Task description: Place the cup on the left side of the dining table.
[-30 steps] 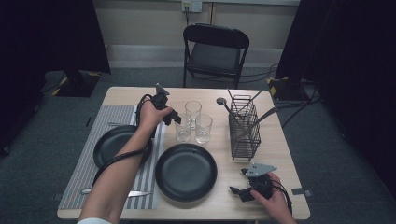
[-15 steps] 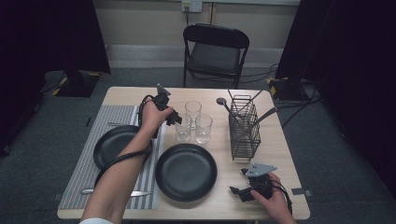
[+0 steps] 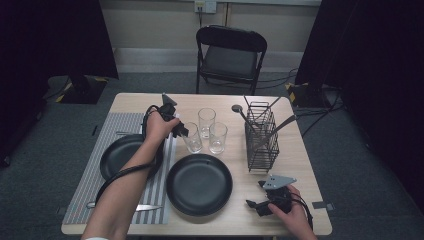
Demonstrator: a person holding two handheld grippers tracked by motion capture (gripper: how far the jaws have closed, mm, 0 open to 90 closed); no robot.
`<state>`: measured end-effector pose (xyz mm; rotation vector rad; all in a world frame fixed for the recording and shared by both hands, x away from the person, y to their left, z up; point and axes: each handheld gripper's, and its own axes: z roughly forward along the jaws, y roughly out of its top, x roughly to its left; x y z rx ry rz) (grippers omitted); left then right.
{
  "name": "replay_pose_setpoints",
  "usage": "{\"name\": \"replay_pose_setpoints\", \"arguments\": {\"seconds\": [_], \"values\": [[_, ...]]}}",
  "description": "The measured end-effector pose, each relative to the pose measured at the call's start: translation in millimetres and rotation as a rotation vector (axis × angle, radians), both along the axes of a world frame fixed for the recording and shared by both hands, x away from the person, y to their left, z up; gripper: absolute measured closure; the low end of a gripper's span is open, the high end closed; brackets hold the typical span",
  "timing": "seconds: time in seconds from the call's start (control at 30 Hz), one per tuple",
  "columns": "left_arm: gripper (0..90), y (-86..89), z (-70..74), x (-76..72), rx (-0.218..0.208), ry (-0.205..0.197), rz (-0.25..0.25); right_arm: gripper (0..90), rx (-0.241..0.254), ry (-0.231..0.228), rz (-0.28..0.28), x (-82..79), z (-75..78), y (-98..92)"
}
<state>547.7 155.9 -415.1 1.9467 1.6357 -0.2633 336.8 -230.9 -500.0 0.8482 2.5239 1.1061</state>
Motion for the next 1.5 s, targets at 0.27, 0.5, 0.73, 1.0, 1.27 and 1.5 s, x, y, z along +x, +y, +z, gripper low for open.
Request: {"name": "replay_pose_setpoints", "arguments": {"seconds": [0.27,0.5,0.73,1.0,1.27,1.5], "values": [[78.3,3.8,-8.1,1.6,-0.004,-0.002,0.005,14.3,-0.001,0.0,-0.001,0.1,0.0,-0.1],[84.3,7.0,-5.9,-1.0,0.06,0.031,0.008,14.3,-0.001,-0.001,0.0,0.1,0.0,-0.1],[85.1,14.1,-5.5,-4.9,0.055,0.044,0.027,14.3,-0.001,0.0,-0.001,0.1,0.0,0.0],[85.2,26.0,4.8,-9.8,0.024,0.045,0.035,14.3,-0.001,0.0,-0.001,0.1,0.0,-0.1],[85.2,31.3,15.0,-14.8,0.019,0.043,0.039,14.2,-0.001,0.0,-0.001,0.1,0.0,0.0],[85.2,35.4,22.6,-22.0,0.008,0.04,0.047,14.3,-0.001,-0.001,-0.001,0.1,0.0,-0.1]]}}
